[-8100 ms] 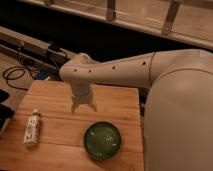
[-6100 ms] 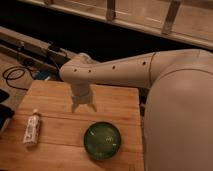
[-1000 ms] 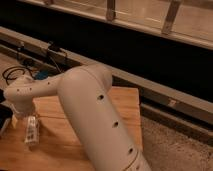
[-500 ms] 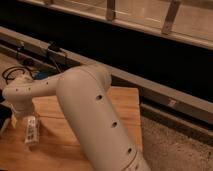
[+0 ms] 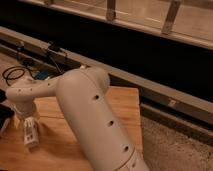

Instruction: Place the bottle in the ceramic bowl

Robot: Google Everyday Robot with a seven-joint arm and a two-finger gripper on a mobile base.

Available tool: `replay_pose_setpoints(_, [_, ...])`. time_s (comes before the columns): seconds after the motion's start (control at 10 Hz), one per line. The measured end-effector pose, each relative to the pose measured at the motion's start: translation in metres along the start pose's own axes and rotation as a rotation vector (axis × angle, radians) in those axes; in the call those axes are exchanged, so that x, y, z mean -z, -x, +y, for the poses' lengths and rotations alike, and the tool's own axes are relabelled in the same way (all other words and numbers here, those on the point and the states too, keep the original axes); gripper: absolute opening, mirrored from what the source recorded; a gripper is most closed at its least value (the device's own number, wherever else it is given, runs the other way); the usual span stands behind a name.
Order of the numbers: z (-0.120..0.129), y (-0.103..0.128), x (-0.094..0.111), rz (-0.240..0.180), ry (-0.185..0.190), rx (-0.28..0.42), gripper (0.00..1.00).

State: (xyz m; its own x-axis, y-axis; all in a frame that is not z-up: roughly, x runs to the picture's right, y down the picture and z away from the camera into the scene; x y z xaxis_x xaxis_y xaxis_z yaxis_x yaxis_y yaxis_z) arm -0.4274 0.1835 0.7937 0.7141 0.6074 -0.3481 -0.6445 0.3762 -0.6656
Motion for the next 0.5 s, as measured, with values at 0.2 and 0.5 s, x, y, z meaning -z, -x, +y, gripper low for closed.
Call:
replay_pose_setpoints(0.2, [-0.01, -0.008, -0.003, 0.015, -0.004, -0.023, 0.65])
replay_pose_setpoints(0.5, [-0.007, -0.01, -0.017, 0.02, 0.026, -0.028, 0.65])
